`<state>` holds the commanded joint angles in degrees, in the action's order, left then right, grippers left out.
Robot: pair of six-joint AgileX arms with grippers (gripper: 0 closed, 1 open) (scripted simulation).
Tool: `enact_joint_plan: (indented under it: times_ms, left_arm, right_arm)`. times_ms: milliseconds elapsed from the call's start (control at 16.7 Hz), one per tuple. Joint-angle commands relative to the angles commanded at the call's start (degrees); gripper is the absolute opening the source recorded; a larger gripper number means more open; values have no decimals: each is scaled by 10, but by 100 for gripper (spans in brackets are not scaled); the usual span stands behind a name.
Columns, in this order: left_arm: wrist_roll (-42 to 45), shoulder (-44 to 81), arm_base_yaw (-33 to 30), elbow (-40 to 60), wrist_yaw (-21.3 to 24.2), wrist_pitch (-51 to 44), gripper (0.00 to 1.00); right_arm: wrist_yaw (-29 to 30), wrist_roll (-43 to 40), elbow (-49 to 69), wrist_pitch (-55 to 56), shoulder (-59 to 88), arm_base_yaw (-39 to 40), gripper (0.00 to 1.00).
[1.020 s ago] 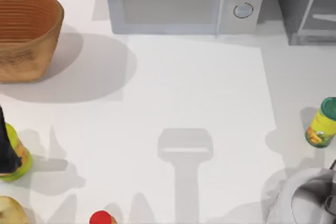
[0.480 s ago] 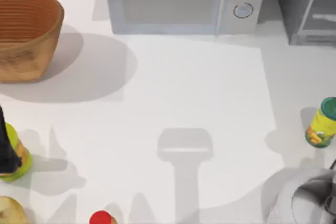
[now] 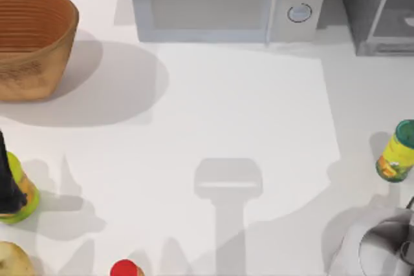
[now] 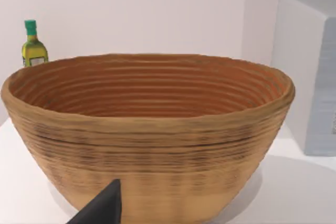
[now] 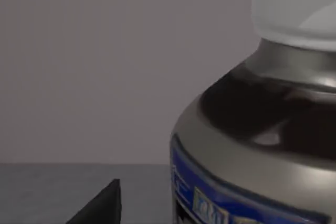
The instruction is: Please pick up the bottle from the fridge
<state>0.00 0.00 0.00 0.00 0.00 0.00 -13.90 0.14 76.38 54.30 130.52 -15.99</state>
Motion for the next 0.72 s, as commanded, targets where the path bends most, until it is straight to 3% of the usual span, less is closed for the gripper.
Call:
enact_joint_plan:
  times_ms: [300, 720]
  left_arm:
    - [0, 0, 0, 0, 0, 0, 100]
    - [0, 0, 0, 0, 0, 0, 100]
  right_arm:
    - [2, 0, 12, -8, 7, 2, 100]
    - [2, 0, 12, -8, 7, 2, 47]
